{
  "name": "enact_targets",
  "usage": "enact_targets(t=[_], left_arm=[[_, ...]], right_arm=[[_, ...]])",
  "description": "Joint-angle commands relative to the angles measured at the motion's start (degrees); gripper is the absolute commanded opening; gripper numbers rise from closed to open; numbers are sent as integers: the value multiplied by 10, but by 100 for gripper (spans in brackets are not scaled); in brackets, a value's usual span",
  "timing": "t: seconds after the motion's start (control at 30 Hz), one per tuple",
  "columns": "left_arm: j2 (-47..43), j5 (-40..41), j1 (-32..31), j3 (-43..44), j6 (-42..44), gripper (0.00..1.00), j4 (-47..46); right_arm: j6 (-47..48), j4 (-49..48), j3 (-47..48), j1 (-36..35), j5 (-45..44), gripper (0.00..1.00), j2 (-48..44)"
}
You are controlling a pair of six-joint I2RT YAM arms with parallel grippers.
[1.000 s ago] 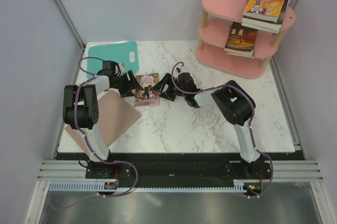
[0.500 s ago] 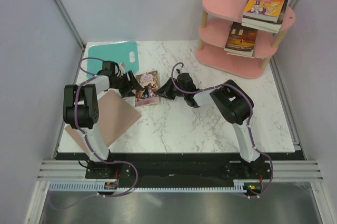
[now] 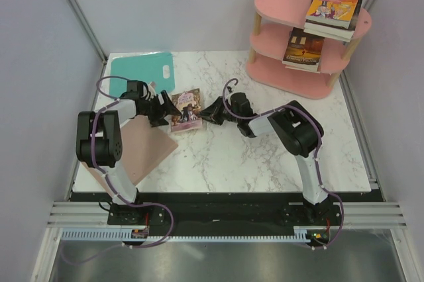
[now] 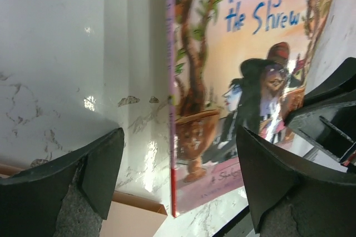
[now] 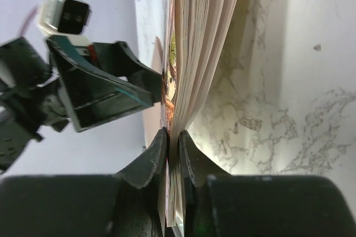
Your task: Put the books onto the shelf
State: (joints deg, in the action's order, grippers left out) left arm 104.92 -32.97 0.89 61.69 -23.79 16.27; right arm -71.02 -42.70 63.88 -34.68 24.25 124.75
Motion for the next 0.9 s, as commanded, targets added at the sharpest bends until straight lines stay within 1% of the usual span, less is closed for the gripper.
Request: enact_targets(t=[0.0,0.03,0.07,0.13,0.17,0.23,0.3,0.33,0.37,0.4,0.43,0.47,0.53,0.57,0.6,0.63,0.67,0.7,0.73,0.77,0.8,0.87], left_arm=[[-23,-44,8,-37,-48,88,-68],[-24,-65,7,-46,-58,87,-83],[-26,-76,8,-54,-69,83,-129],[-33,-114,6,-82,-106,76,-181],[-35,-125,6,-90,-116,70,-219],[-38,-143,0,-97,-132,66,-236],[-40,-156,-3,-90,-131,57,-243],[-47,-160,-2,-89,-132,49,-244],[-52,-162,-2,-86,-130,26,-245],[-57,-175,-19,-85,-130,7,-253],[-69,-179,-20,-83,-131,2,-253],[-77,-182,-20,-84,-132,2,-254],[-108,-188,-19,-83,-131,2,-251],[-118,-190,-19,-83,-131,2,-246],[-129,-195,-19,-83,-130,2,-244],[-148,-198,-19,-83,-132,2,-238],[-157,-200,-19,-85,-132,2,-236],[-165,-210,-19,-88,-132,2,-236],[-176,-213,-20,-90,-133,2,-236],[-190,-217,-19,-93,-130,2,-236],[-196,-223,-19,-96,-128,2,-237],[-205,-243,-19,-102,-124,2,-244]], right_arm=[[-39,-92,-2,14,30,12,-41],[-39,-92,-1,14,31,12,-42],[-35,-85,0,14,33,12,-43],[-34,-87,-2,14,37,12,-43],[-36,-90,-2,14,40,12,-42],[-41,-99,-7,14,45,13,-37],[-43,-104,-14,13,48,13,-35],[-43,-105,-16,13,48,13,-35],[-42,-105,-16,13,51,14,-35],[-43,-104,-20,13,52,16,-37],[-41,-104,-21,13,54,18,-38],[-40,-101,-23,13,55,19,-39],[-19,-74,-27,14,59,31,-49],[-4,-59,-31,15,56,44,-57],[13,-18,-39,15,44,50,-82],[51,10,-46,15,30,56,-98],[68,31,-55,15,17,64,-117],[82,68,-74,15,-12,68,-158],[111,82,-85,15,-24,71,-180],[122,100,-93,14,-37,77,-200],[134,137,-106,15,-63,80,-240],[160,166,-122,14,-79,86,-275]])
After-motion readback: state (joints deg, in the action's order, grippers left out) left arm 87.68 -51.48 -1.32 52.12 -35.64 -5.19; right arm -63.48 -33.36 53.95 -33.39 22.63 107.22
